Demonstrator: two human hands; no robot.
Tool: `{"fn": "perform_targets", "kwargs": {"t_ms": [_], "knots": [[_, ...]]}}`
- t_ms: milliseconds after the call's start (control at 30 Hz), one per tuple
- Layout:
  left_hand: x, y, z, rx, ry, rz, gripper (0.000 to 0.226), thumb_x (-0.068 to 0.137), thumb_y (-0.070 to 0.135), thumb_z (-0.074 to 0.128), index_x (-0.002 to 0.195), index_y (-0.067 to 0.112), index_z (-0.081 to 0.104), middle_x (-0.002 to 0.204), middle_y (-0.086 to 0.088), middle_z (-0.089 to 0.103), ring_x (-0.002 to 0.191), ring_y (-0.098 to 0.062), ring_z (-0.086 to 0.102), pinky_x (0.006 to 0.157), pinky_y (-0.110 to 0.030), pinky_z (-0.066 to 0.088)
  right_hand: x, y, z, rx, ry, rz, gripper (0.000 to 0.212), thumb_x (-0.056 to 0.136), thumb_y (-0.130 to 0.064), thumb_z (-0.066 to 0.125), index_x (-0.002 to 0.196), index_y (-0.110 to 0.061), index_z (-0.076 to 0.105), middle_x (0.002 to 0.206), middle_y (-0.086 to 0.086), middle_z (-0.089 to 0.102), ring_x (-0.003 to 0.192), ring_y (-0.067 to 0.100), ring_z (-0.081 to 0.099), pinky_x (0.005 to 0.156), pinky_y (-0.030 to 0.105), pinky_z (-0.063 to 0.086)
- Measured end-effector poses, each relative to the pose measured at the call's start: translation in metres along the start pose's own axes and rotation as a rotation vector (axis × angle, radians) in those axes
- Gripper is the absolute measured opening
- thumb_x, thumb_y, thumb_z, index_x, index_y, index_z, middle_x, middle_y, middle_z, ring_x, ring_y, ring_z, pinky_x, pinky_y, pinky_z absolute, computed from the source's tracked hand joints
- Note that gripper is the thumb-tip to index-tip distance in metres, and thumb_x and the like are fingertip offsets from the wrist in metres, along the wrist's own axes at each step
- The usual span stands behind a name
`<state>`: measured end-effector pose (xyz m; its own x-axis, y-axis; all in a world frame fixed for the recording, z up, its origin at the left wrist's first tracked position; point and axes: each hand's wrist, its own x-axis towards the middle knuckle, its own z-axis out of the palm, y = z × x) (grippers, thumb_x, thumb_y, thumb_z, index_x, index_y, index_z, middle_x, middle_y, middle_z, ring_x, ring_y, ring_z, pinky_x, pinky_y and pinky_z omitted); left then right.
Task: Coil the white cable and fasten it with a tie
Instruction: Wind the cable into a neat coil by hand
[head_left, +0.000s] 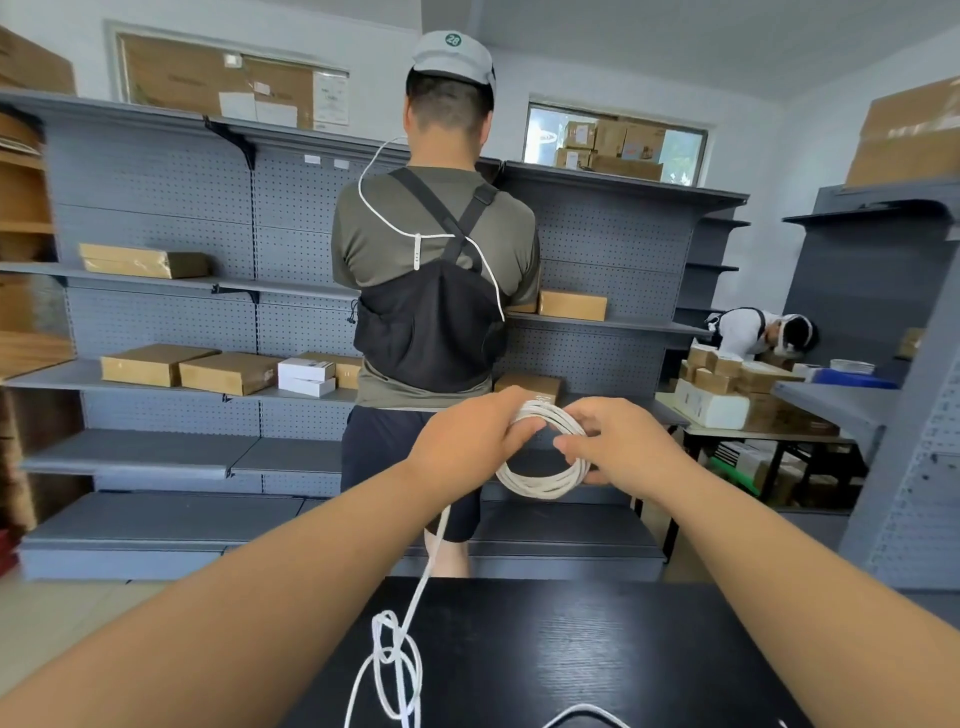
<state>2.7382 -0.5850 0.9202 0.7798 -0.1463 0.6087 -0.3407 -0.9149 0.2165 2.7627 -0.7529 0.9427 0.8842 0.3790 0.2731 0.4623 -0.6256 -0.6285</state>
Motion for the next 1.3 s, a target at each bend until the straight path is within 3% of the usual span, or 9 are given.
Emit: {"fn": "perform_targets", "kwargs": {"t_ms": [267,400,533,600,800,900,1000,1167,1300], "knots": [[-0.002,-0.004,0.013,0.067,0.108,-0.123,0.028,0.093,0.044,0.046,0.104,0.020,0.053,0.092,0.001,0.066,0.083,-0.020,0.062,0.073,-0.037,0.050,0.001,0.005,0.010,0.337,0.046,0.085,0.015,0.089,-0.007,0.061,0.087,-0.021,0.067,0.088,0.012,0.067,0.078,0.020,0.064,0.073,0.036,0.059],[-0.003,-0.003,0.019,-0.452,0.059,-0.303,0.024,0.093,0.032,0.054,0.111,0.017,0.055,0.101,0.000,0.065,0.092,-0.016,0.060,0.084,-0.032,0.050,0.003,0.008,0.009,0.519,0.093,0.140,0.016,0.089,-0.006,0.061,0.099,-0.017,0.068,0.088,0.007,0.066,0.081,0.020,0.065,0.070,0.035,0.058],[-0.006,0.007,0.024,-0.871,0.108,-0.436,0.018,0.094,0.027,0.053,0.105,0.014,0.060,0.092,-0.002,0.067,0.085,-0.014,0.062,0.076,-0.027,0.053,0.003,0.010,0.013,0.722,0.153,0.199,0.018,0.090,-0.007,0.059,0.106,-0.013,0.065,0.090,0.007,0.065,0.085,0.023,0.065,0.077,0.041,0.057],[-0.007,0.011,0.024,-0.970,0.111,-0.476,0.018,0.097,0.025,0.047,0.106,0.013,0.058,0.084,-0.003,0.066,0.080,-0.017,0.064,0.075,-0.031,0.058,0.002,0.010,0.016,0.778,0.155,0.212,0.017,0.091,-0.007,0.058,0.105,-0.013,0.064,0.090,0.007,0.064,0.088,0.024,0.065,0.079,0.042,0.057],[-0.003,0.007,0.020,-0.497,0.069,-0.355,0.021,0.100,0.023,0.040,0.101,0.005,0.049,0.085,-0.009,0.063,0.076,-0.023,0.063,0.065,-0.034,0.058,0.000,0.009,0.013,0.633,0.031,0.164,0.017,0.092,-0.004,0.055,0.100,-0.019,0.059,0.094,0.005,0.064,0.090,0.019,0.063,0.081,0.040,0.056],[0.000,0.005,0.013,-0.197,0.006,-0.213,0.015,0.099,0.024,0.036,0.094,0.010,0.040,0.083,-0.013,0.058,0.071,-0.029,0.055,0.064,-0.037,0.046,0.002,0.006,0.006,0.448,-0.016,0.118,0.022,0.091,-0.008,0.058,0.110,-0.019,0.056,0.098,0.004,0.064,0.094,0.021,0.064,0.081,0.042,0.057],[0.004,0.009,0.006,0.038,-0.066,-0.139,0.011,0.099,0.017,0.037,0.095,0.009,0.043,0.092,-0.018,0.061,0.082,-0.036,0.057,0.069,-0.042,0.040,0.002,0.002,-0.003,0.258,-0.120,0.060,0.032,0.089,-0.009,0.061,0.117,-0.021,0.051,0.106,0.004,0.063,0.097,0.019,0.064,0.081,0.037,0.058],[0.007,0.006,0.005,0.236,-0.181,-0.027,0.013,0.098,0.014,0.036,0.101,0.005,0.045,0.097,-0.020,0.061,0.084,-0.034,0.058,0.063,-0.037,0.035,0.002,-0.005,-0.005,-0.057,-0.211,-0.021,0.021,0.087,-0.014,0.064,0.106,-0.022,0.058,0.103,0.006,0.065,0.094,0.023,0.066,0.079,0.042,0.059],[-0.002,0.002,0.003,0.211,-0.108,-0.007,0.020,0.098,0.025,0.039,0.102,0.006,0.045,0.094,-0.015,0.061,0.082,-0.034,0.057,0.060,-0.035,0.033,0.001,-0.005,0.000,0.007,-0.124,-0.012,0.013,0.086,-0.012,0.064,0.096,-0.019,0.065,0.095,0.012,0.068,0.089,0.026,0.068,0.077,0.042,0.059]]}}
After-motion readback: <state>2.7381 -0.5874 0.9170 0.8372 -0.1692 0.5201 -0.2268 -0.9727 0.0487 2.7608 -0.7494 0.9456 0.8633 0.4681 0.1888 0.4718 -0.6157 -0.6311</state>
